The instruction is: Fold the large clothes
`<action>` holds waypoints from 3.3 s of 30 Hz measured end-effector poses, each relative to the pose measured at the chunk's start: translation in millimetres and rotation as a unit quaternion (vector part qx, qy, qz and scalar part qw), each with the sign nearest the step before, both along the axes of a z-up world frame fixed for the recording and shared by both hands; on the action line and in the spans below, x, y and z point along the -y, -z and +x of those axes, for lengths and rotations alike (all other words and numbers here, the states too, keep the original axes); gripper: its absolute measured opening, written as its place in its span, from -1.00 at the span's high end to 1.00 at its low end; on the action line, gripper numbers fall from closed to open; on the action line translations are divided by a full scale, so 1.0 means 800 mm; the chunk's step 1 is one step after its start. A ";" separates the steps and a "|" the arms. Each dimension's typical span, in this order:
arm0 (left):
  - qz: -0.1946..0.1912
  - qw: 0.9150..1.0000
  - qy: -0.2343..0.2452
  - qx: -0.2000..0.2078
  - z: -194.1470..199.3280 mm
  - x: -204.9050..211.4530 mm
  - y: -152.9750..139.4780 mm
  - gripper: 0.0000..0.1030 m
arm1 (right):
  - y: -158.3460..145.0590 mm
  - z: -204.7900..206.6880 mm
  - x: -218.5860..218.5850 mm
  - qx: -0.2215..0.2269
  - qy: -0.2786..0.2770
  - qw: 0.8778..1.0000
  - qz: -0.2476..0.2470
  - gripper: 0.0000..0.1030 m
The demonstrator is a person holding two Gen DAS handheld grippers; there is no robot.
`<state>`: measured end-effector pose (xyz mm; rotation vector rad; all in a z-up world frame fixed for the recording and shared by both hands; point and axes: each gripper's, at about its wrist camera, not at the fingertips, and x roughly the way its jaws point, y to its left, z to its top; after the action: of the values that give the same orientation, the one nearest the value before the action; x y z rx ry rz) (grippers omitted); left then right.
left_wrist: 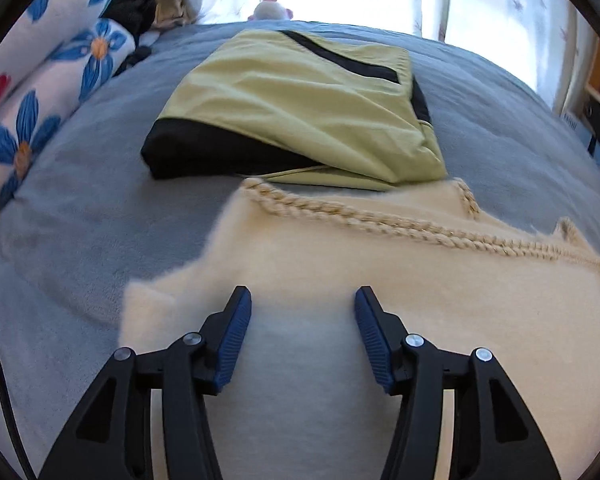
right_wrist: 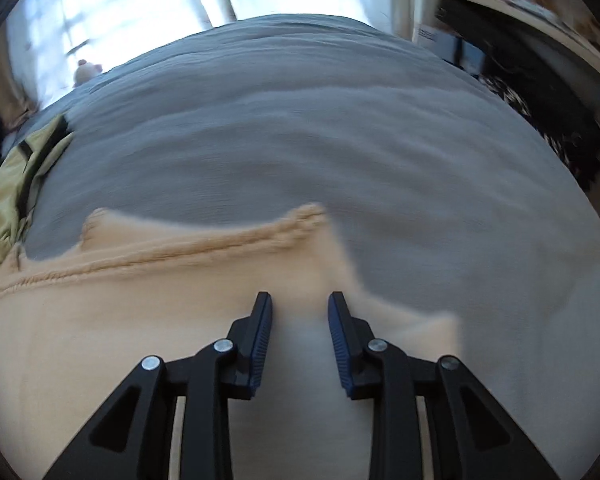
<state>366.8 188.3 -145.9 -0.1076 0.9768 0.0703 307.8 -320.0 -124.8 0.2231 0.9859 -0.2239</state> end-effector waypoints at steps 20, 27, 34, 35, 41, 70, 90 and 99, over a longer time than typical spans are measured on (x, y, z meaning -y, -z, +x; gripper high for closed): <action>-0.038 0.999 -0.028 -0.012 -0.214 0.047 -0.016 -0.04 | -0.022 -0.188 -0.153 0.029 -0.104 0.994 0.035 0.52; -0.014 0.998 -0.057 -0.009 -0.228 -0.002 -0.010 -0.04 | -0.013 -0.251 -0.044 0.032 -0.007 0.999 -0.014 0.59; 0.009 0.998 -0.065 -0.007 -0.232 -0.004 -0.009 -0.04 | -0.011 -0.264 -0.040 0.016 -0.001 0.999 -0.029 0.58; 0.010 0.998 -0.066 -0.008 -0.232 -0.004 -0.009 -0.04 | -0.009 -0.265 -0.042 0.014 0.001 0.999 -0.030 0.57; 0.007 0.997 -0.073 -0.013 -0.231 -0.004 -0.010 -0.03 | -0.005 -0.262 -0.031 0.009 0.007 1.000 -0.001 0.56; -0.068 0.997 -0.025 -0.014 -0.326 0.013 -0.114 -0.41 | -0.102 -0.322 -0.129 0.031 -0.057 0.998 0.017 0.32; -0.199 0.979 -0.006 -0.051 -0.336 -0.002 -0.053 -0.44 | -0.099 -0.323 -0.223 0.087 -0.118 0.989 -0.009 0.32; -0.250 0.966 -0.030 -0.055 -0.273 -0.012 0.014 -0.44 | -0.067 -0.288 -0.237 0.066 -0.126 0.990 -0.007 0.32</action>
<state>148.2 197.9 -157.3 -0.6036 1.0858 -0.1176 77.0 -130.4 -71.3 0.0971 0.8709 0.0147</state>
